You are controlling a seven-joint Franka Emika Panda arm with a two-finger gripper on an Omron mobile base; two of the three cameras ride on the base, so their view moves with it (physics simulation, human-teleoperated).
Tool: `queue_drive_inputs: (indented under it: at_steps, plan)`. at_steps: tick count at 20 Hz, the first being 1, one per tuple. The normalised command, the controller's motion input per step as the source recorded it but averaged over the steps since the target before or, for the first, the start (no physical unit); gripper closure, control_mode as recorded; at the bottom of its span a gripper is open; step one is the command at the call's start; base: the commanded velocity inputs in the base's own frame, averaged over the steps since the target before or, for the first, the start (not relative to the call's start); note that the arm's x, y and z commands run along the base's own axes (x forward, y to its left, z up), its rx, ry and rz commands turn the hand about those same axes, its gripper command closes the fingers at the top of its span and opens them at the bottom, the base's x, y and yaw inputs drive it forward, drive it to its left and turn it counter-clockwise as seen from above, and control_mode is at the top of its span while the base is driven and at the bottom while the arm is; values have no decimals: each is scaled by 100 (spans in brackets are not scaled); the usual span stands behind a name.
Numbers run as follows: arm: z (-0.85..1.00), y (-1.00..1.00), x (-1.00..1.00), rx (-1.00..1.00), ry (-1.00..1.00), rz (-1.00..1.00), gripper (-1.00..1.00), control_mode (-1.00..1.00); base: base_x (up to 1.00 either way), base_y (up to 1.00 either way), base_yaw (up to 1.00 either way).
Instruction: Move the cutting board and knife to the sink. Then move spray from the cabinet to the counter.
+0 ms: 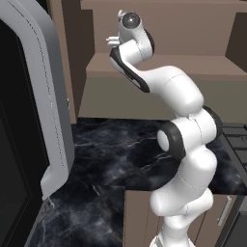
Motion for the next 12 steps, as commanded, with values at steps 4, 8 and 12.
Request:
queue_drive_inputs:
  at_steps: [4, 8, 12]
  plan:
    - [0, 4, 19, 0, 0, -2, -100, -100, 0, 0, 0]
    - [0, 4, 22, 0, 0, -2, -100, -100, 0, 0, 0]
    - [0, 5, 22, 0, 0, -3, -100, -100, 0, 0, 0]
